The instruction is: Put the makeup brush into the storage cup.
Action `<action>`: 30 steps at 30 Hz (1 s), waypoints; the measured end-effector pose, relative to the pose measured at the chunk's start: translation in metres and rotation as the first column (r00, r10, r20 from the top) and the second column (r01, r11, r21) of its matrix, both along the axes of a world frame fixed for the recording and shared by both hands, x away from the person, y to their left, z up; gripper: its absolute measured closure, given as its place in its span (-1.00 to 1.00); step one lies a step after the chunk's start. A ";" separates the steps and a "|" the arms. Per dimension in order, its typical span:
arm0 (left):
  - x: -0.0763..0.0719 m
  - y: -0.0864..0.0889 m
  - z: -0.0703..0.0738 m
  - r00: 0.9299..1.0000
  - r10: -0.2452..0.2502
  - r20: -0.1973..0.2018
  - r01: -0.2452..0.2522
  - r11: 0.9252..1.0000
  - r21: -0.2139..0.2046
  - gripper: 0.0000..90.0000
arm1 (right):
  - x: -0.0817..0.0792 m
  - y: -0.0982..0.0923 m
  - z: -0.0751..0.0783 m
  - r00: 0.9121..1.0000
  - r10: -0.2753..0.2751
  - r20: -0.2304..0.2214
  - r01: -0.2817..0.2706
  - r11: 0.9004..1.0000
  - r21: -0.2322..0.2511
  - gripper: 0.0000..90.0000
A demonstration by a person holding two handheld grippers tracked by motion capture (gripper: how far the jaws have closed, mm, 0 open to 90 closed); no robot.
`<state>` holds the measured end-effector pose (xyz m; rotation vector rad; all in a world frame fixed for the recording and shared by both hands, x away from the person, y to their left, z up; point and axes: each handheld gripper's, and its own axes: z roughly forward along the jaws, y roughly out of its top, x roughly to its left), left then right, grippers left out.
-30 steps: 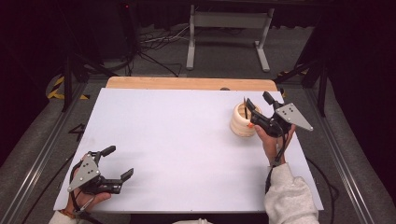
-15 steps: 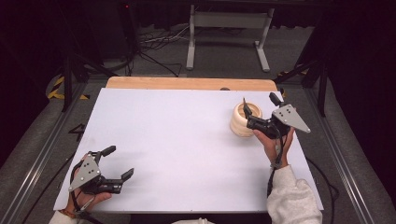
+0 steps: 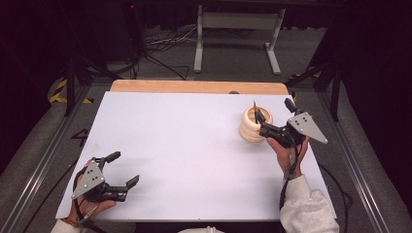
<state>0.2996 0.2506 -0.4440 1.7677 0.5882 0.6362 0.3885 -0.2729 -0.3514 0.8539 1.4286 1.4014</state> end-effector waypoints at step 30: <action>-0.001 -0.001 0.000 1.000 -0.005 0.008 0.005 1.000 0.004 -0.89 | -0.020 0.006 -0.006 1.000 0.018 0.012 -0.017 0.999 -0.047 -0.85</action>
